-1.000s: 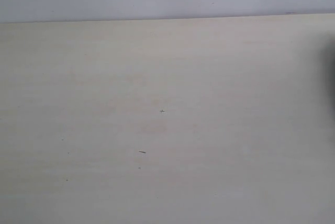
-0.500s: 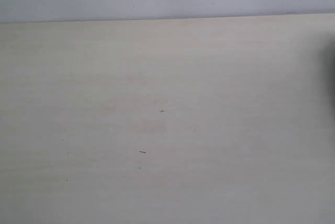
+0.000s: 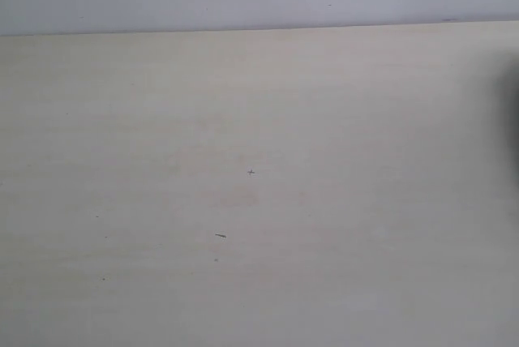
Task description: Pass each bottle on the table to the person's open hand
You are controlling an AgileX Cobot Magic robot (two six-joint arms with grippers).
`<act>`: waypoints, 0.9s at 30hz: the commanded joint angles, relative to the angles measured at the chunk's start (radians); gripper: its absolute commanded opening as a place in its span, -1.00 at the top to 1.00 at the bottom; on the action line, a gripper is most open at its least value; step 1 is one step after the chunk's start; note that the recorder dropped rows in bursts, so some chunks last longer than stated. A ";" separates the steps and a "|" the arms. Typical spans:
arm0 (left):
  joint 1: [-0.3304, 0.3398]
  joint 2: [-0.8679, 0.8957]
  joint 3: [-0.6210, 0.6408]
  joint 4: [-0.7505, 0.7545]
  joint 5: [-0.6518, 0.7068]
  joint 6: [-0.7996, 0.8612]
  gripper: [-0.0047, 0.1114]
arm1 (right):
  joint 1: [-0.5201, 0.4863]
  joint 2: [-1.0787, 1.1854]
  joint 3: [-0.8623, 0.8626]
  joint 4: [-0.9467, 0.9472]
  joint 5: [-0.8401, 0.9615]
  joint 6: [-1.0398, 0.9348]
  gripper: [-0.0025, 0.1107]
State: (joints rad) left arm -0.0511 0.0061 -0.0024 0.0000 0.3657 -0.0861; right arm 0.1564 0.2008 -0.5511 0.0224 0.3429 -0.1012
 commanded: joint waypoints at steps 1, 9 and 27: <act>0.004 -0.006 0.002 0.000 -0.009 0.004 0.92 | -0.020 -0.102 0.166 -0.047 -0.076 -0.009 0.96; 0.004 -0.006 0.002 0.000 -0.009 0.004 0.92 | -0.020 -0.144 0.301 -0.058 -0.105 -0.007 0.96; 0.004 -0.006 0.002 0.000 -0.009 0.004 0.92 | -0.020 -0.201 0.551 -0.037 -0.073 0.054 0.96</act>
State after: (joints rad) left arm -0.0511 0.0061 -0.0024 0.0000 0.3657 -0.0861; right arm 0.1427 0.0058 -0.0097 -0.0127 0.2619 -0.0736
